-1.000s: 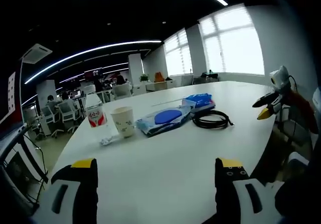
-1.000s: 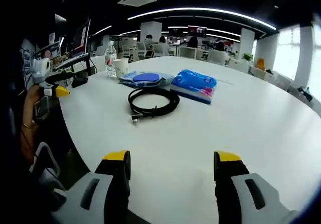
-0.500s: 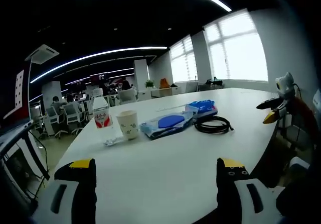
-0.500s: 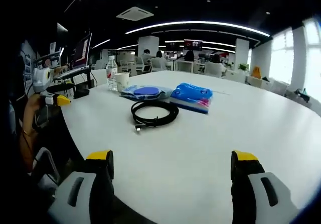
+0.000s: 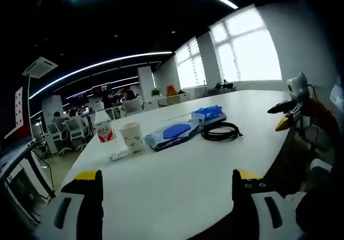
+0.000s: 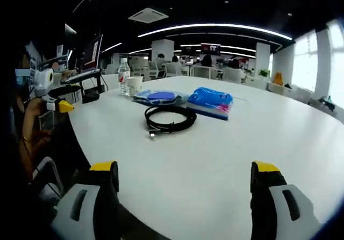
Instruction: Arrange the tabletop items into an orderly group along one side of the table until the central work area is clear of visible clutter.
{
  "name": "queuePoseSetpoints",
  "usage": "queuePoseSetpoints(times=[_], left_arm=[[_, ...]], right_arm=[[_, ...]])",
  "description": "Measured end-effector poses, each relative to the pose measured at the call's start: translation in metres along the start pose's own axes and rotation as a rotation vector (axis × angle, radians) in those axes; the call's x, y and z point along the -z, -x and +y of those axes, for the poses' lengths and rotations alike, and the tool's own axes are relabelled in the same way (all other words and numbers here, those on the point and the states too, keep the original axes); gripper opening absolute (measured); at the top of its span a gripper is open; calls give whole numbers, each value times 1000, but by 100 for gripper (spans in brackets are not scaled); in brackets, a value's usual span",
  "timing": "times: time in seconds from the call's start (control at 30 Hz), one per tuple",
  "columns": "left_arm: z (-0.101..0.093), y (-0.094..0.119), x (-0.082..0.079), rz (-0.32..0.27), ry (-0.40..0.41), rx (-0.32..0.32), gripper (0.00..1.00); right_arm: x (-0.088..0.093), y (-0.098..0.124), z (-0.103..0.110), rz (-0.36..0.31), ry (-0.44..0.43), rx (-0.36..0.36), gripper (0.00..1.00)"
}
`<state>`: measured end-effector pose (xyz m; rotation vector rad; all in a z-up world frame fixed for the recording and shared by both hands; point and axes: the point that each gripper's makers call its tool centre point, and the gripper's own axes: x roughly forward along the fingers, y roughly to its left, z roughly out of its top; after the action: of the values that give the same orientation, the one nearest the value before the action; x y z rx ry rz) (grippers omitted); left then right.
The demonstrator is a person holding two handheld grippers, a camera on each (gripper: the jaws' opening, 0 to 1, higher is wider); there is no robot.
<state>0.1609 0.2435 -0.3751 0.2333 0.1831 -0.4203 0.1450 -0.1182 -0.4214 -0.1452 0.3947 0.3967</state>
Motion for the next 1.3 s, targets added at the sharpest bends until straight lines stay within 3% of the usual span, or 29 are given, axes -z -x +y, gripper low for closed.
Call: queuePoseSetpoints(times=[0.4, 1.3], left_arm=[[-1, -3, 11, 41, 65, -6, 100], [-1, -3, 21, 83, 77, -21, 100]], right_arm=[[0, -1, -3, 23, -11, 10, 100], [2, -3, -6, 45, 12, 17, 99]])
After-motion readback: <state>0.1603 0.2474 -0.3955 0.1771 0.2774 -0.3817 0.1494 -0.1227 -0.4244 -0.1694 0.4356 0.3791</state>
